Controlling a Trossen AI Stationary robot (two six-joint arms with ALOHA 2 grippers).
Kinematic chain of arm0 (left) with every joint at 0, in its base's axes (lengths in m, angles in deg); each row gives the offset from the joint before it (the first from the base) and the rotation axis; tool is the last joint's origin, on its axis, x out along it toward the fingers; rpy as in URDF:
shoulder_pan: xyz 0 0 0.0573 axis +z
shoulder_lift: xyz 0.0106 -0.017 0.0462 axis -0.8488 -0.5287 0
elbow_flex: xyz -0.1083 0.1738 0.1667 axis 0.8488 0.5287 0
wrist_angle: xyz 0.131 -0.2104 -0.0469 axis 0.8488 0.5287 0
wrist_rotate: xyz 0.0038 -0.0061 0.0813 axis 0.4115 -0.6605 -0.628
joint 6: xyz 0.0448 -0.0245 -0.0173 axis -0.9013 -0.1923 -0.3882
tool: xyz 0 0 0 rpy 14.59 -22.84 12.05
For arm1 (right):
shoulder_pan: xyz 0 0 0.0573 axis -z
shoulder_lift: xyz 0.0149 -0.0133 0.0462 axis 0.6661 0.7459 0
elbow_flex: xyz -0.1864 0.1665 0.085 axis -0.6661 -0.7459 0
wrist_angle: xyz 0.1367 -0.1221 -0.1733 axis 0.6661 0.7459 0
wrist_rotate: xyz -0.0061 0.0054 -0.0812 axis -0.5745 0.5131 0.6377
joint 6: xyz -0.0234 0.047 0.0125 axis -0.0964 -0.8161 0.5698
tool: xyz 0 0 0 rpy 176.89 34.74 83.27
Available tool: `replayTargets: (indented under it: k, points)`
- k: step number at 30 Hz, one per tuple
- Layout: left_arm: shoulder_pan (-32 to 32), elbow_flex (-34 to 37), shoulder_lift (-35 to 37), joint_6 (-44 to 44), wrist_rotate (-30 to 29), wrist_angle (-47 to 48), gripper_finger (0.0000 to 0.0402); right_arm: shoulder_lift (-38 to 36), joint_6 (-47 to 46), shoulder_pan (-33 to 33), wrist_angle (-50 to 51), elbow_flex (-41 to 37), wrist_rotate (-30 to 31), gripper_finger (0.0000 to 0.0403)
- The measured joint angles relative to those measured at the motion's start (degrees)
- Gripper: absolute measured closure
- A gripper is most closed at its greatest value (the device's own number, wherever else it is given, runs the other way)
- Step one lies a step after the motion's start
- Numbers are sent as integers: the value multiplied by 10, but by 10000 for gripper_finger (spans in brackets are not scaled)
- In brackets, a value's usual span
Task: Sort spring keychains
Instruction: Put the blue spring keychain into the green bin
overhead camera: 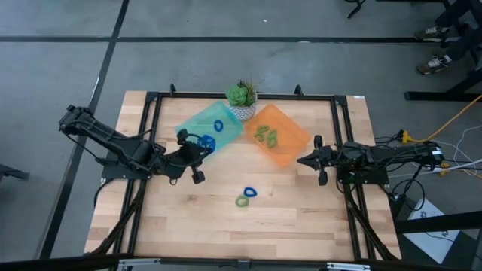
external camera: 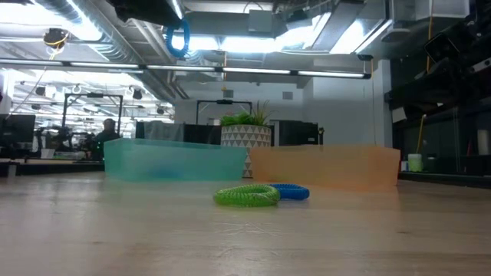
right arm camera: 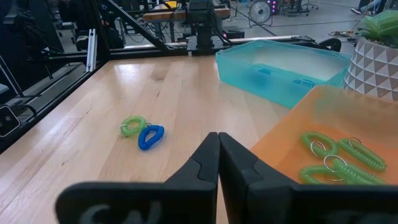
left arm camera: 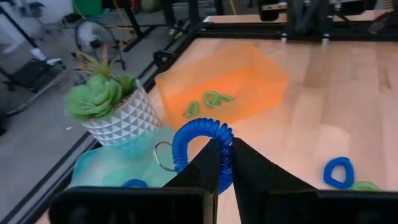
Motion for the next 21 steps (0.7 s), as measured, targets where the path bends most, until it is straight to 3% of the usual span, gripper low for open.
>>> replayTargets:
  k: [15, 21]
  points:
    - [2, 0, 0, 13, -124, 24, 377, 0, 0, 0, 0, 0, 0, 395]
    - [52, 0, -1, 70, -110, 83, 377, 0, 0, 0, 0, 0, 0, 395]
